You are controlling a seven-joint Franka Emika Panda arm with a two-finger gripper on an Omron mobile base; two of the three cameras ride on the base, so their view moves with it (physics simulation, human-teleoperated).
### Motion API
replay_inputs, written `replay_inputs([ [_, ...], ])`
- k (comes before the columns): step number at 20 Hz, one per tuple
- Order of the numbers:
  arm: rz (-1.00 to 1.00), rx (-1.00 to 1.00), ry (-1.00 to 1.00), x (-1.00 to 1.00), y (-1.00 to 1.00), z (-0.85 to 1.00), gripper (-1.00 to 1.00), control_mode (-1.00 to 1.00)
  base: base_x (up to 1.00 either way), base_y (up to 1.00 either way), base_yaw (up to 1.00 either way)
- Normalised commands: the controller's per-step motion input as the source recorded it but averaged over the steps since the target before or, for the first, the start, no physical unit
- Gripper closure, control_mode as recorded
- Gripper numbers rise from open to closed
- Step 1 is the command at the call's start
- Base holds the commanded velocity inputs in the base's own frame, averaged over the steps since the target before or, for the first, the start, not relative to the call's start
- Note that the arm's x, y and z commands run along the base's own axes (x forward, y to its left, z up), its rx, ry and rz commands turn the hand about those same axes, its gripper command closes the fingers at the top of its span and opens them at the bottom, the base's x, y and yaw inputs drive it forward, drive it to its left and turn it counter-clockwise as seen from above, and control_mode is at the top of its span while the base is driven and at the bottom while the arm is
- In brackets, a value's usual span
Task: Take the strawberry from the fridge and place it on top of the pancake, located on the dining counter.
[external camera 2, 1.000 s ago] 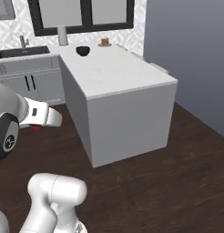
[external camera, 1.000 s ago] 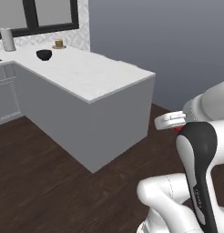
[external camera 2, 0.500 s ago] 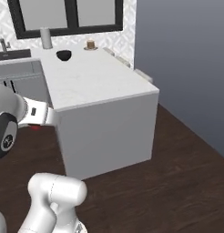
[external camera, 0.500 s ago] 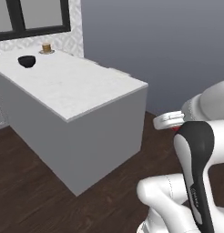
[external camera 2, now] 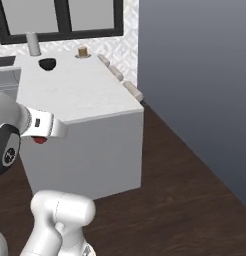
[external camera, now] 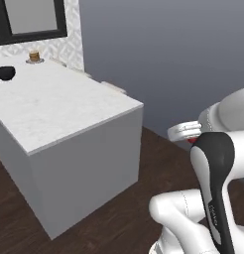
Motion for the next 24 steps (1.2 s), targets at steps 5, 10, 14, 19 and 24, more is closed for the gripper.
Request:
replay_inputs([
  [5,0.0,0.0,0.0,0.0,0.0,0.0,1.0,1.0,0.85,-1.0,0.11],
  [10,0.0,0.0,0.0,0.0,0.0,0.0,1.0,1.0,1.0,-1.0,0.15],
  [14,0.0,0.0,0.0,0.0,0.0,0.0,1.0,1.0,1.0,-1.0,0.22],
  [19,0.0,0.0,0.0,0.0,0.0,0.0,1.0,1.0,1.0,-1.0,0.29],
  [24,0.0,0.0,0.0,0.0,0.0,0.0,1.0,1.0,1.0,-0.99,0.36],
])
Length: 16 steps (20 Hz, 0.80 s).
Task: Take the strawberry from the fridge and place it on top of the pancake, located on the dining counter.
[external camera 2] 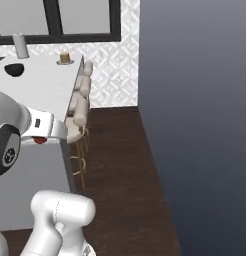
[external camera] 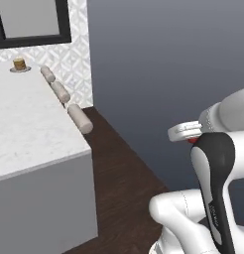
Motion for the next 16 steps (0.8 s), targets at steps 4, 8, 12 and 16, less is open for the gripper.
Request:
replay_inputs([
  [4,0.0,0.0,0.0,0.0,0.0,0.0,1.0,1.0,1.0,-0.96,0.38],
  [8,0.0,0.0,0.0,0.0,0.0,0.0,1.0,1.0,1.0,-0.99,0.38],
  [12,0.0,0.0,0.0,0.0,0.0,0.0,1.0,1.0,1.0,-0.99,0.38],
  [16,0.0,0.0,0.0,0.0,0.0,0.0,1.0,1.0,1.0,-0.99,0.38],
])
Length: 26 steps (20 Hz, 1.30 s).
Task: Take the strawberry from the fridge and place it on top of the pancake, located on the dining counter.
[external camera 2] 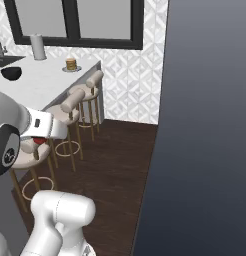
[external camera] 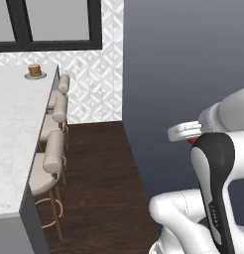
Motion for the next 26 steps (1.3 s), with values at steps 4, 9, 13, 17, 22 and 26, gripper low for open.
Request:
replay_inputs([
  [4,0.0,0.0,0.0,0.0,0.0,0.0,1.0,1.0,1.0,-0.96,0.37],
  [9,0.0,0.0,0.0,0.0,0.0,0.0,1.0,1.0,1.0,-0.72,0.37],
  [13,0.0,0.0,0.0,0.0,0.0,0.0,1.0,1.0,1.0,-0.39,0.5],
  [17,0.0,0.0,0.0,0.0,0.0,0.0,1.0,1.0,1.0,-0.45,0.58],
  [22,0.0,0.0,0.0,0.0,0.0,0.0,1.0,1.0,1.0,-0.6,0.57],
  [26,0.0,0.0,0.0,0.0,0.0,0.0,1.0,1.0,1.0,-0.64,0.55],
])
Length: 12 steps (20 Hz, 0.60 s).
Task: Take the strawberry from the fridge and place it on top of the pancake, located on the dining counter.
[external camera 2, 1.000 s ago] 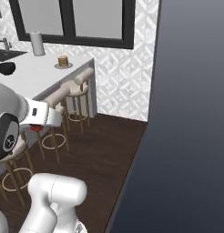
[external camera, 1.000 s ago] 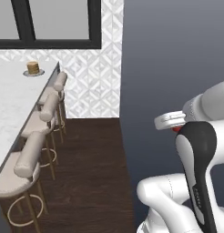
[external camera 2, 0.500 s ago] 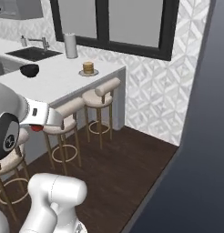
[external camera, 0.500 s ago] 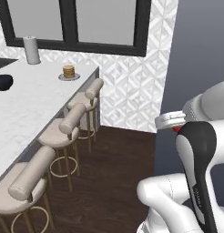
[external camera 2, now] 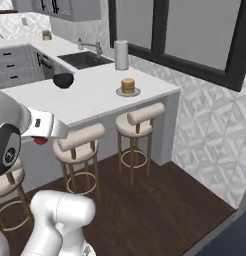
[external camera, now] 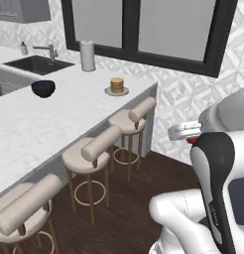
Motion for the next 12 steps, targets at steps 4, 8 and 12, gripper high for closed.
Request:
replay_inputs([
  [4,0.0,0.0,0.0,0.0,0.0,0.0,1.0,1.0,1.0,-0.7,0.52],
  [8,0.0,0.0,0.0,0.0,0.0,0.0,1.0,1.0,1.0,-0.81,0.49],
  [12,0.0,0.0,0.0,0.0,0.0,0.0,1.0,1.0,1.0,-0.91,0.43],
])
